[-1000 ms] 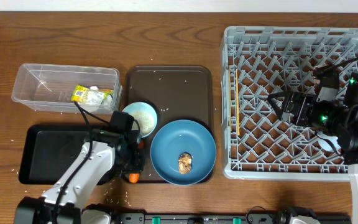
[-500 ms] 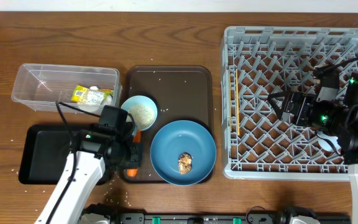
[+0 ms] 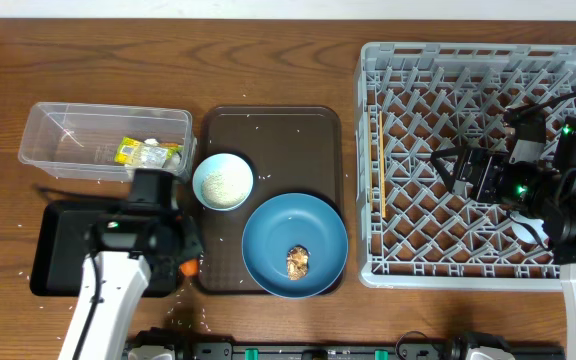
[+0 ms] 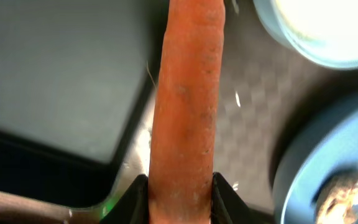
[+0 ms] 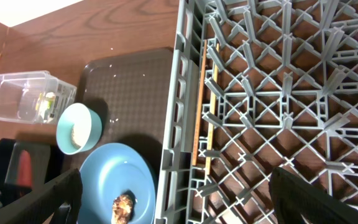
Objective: Sort waste into correct bins and load items into the dishwasher rack
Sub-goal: 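Place the carrot onto the black tray with left gripper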
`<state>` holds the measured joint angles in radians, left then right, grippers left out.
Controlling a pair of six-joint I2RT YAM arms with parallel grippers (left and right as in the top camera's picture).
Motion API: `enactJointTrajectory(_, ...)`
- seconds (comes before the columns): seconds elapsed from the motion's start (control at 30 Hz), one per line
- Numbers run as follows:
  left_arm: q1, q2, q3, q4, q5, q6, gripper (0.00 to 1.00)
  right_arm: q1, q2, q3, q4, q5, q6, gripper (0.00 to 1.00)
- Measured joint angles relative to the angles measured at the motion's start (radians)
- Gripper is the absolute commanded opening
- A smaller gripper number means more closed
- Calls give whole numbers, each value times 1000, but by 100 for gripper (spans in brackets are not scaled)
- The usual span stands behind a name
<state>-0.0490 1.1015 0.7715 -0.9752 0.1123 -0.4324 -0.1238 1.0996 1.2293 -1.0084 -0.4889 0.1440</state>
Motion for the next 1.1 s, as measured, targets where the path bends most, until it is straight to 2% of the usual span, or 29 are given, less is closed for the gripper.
enactJointTrajectory(0.3, 230, -3, -3, 158, -37, -164, 14, 0, 0, 0, 0, 0, 0, 89)
enactJointTrajectory(0.63, 325, 107, -19, 233, -42, -356, 15, 0, 0, 0, -8, 0, 0, 89)
enactJointTrajectory(0.67, 327, 118, -21, 235, -42, -364, 16, 0, 0, 0, -10, 0, 0, 89)
enactJointTrajectory(0.7, 327, 130, -21, 238, -41, -373, 36, 0, 0, 0, -11, 0, 0, 90)
enactJointTrajectory(0.73, 327, 142, -21, 240, -42, -378, 47, 0, 0, 0, -12, 0, 0, 90)
enactJointTrajectory(0.77, 328, 150, -21, 241, -42, -383, 50, 0, 0, 0, -12, 0, 0, 89)
enactJointTrajectory(0.93, 328, 156, -21, 235, -25, -396, 50, 0, 0, 0, -12, 0, 0, 90)
enactJointTrajectory(1.1, 328, 109, -11, 181, 17, -347, 51, 0, 0, 0, -12, 0, 0, 91)
